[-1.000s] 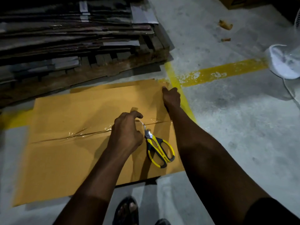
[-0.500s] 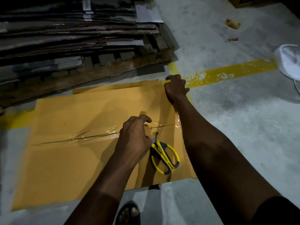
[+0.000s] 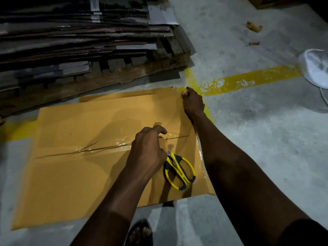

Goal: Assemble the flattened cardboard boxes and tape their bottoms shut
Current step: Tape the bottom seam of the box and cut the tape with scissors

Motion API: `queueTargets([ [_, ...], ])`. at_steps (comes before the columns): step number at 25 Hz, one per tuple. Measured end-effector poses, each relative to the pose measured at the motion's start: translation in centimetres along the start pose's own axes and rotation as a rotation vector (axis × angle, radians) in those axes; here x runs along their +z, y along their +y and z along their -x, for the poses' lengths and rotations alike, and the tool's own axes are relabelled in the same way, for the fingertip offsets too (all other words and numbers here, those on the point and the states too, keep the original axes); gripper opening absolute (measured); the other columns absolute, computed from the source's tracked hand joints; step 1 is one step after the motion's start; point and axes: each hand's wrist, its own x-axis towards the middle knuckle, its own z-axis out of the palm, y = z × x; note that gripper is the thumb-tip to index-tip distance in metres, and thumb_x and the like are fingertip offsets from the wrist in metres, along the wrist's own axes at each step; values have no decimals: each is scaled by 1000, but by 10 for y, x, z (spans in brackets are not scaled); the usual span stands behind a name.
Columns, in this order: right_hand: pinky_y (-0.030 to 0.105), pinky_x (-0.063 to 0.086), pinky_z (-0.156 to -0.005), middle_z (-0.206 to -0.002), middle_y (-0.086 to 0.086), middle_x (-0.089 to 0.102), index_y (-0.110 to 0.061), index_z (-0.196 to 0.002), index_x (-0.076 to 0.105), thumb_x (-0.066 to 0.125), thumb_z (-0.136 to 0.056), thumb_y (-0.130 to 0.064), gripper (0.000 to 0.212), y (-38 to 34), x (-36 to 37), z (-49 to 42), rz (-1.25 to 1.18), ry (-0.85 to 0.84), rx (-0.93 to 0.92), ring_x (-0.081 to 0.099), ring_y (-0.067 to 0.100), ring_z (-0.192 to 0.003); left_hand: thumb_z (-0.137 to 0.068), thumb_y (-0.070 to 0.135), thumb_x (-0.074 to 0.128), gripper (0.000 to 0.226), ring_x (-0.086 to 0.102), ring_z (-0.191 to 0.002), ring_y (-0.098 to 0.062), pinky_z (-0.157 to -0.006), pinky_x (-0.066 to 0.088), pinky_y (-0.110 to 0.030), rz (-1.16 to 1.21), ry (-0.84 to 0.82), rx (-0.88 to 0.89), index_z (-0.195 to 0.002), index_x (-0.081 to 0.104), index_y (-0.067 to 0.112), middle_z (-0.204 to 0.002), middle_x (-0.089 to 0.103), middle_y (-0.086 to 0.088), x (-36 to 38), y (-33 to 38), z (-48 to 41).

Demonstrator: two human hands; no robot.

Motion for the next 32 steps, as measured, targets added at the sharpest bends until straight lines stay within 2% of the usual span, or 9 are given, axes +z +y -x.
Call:
queueTargets([
  [2, 40, 48, -89, -121, 15, 66, -21, -120, 67, 51, -97, -39, 33, -1, 6, 3, 2, 110, 38, 58, 38, -114, -76, 3, 68, 57, 50, -115, -18, -77, 39, -23, 2, -1, 5, -125, 56, 29, -127, 54, 0, -1, 1, 1],
  [5, 38, 48, -82, -113, 16, 66, -14, -107, 70, 56, -95, -46, 37, -4, -1, 6, 119, 182, 53, 60, 38, -108, -75, 2, 68, 58, 50, -115, -20, -78, 39, -24, -2, 1, 23, -125, 56, 28, -127, 54, -2, -5, 4, 2],
  [11, 44, 50, -85, -106, 23, 66, -8, -105, 65, 35, -102, -47, 49, 38, -18, 85, 213, 32, -93, 60, 41, -106, -74, 2, 61, 56, 47, -116, -24, -80, 35, -24, -52, 12, 72, -123, 57, 28, -124, 55, -4, -19, 23, 16],
  [14, 45, 51, -83, -101, 25, 67, -8, -102, 65, 25, -99, -53, 61, 75, -23, 159, 155, -45, -61, 61, 41, -103, -76, 2, 60, 55, 46, -118, -26, -81, 34, -24, -65, 22, 76, -124, 58, 30, -126, 56, -5, -23, 34, 26],
  [17, 45, 48, -89, -110, 19, 67, -18, -108, 66, 33, -99, -50, 47, 109, -36, 221, 175, -144, -34, 57, 39, -111, -78, 3, 59, 54, 45, -122, -27, -89, 40, -28, -74, 20, 98, -125, 57, 29, -131, 55, -5, -28, 43, 43],
  [20, 42, 46, -86, -113, 7, 69, -24, -104, 67, 26, -81, -68, 64, 134, -52, 261, 178, -218, -103, 57, 34, -112, -79, 2, 61, 55, 43, -125, -28, -93, 41, -32, -86, 32, 125, -127, 57, 28, -134, 53, -6, -33, 43, 60],
  [23, 39, 49, -82, -118, -5, 69, -29, -114, 67, 32, -71, -76, 73, 147, -59, 283, 366, -248, -202, 59, 29, -111, -79, 0, 63, 56, 40, -128, -30, -95, 41, -38, -100, 33, 133, -127, 57, 29, -136, 52, -6, -41, 37, 66],
  [27, 39, 48, -83, -126, -7, 65, -27, -104, 72, 69, -78, -57, 40, 157, -58, 294, 435, -156, -230, 56, 30, -112, -78, 0, 65, 57, 38, -128, -31, -91, 44, -41, -78, 40, 110, -128, 56, 29, -135, 52, -8, -48, 31, 69],
  [32, 38, 43, -76, -107, -5, 70, -24, -91, 72, 72, -85, -32, 11, 159, -53, 297, 387, -42, -240, 57, 30, -102, -77, 0, 65, 56, 41, -126, -31, -89, 44, -39, -70, 61, 142, -125, 58, 29, -133, 54, -8, -47, 31, 63],
])
